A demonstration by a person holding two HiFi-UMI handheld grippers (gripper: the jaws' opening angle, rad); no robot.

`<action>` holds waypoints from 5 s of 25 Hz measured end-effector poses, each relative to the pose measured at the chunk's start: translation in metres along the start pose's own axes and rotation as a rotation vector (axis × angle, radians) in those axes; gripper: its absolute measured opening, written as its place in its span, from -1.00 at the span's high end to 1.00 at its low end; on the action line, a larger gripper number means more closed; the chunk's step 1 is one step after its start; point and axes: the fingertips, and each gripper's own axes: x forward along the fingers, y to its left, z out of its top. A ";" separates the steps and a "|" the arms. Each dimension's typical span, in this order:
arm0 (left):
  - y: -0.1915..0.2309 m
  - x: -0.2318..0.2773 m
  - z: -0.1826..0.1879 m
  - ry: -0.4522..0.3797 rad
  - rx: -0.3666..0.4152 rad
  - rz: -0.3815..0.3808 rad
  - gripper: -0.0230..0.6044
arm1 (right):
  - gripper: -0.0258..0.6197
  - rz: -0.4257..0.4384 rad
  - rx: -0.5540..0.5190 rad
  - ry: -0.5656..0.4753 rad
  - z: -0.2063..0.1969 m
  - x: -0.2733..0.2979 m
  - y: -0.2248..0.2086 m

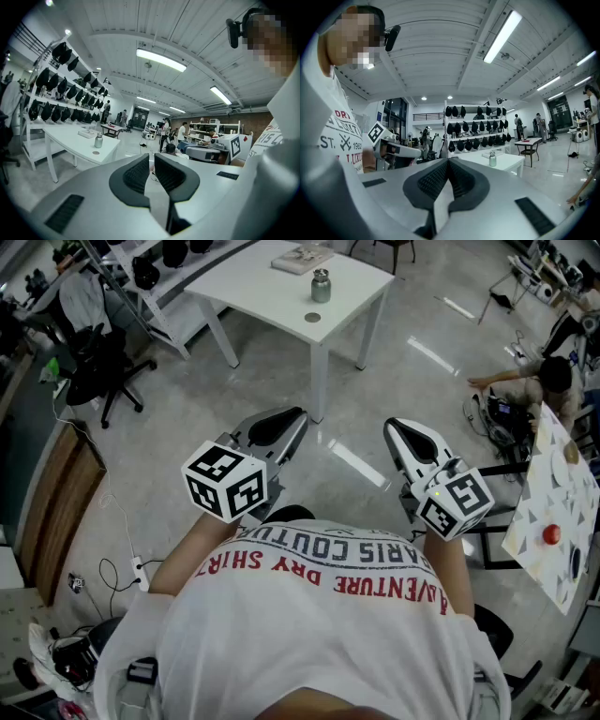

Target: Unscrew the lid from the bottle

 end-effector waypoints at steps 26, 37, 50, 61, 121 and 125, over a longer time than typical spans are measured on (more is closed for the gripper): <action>0.071 0.048 -0.002 0.015 0.065 0.004 0.62 | 0.49 -0.030 0.120 0.050 -0.020 0.057 -0.062; 0.190 0.169 0.014 0.083 0.023 -0.005 -0.03 | 0.01 -0.110 0.177 0.091 -0.030 0.153 -0.194; 0.342 0.328 0.017 0.164 0.095 0.013 -0.21 | -0.06 -0.168 0.164 0.239 -0.054 0.284 -0.351; 0.406 0.410 -0.007 0.236 0.139 0.079 -0.23 | -0.06 -0.056 0.170 0.296 -0.075 0.354 -0.376; 0.456 0.499 -0.018 0.339 0.246 -0.183 -0.21 | 0.18 0.711 -0.194 0.342 -0.093 0.536 -0.394; 0.458 0.497 -0.018 0.373 0.279 -0.274 -0.21 | 0.17 0.816 -0.195 0.374 -0.090 0.540 -0.390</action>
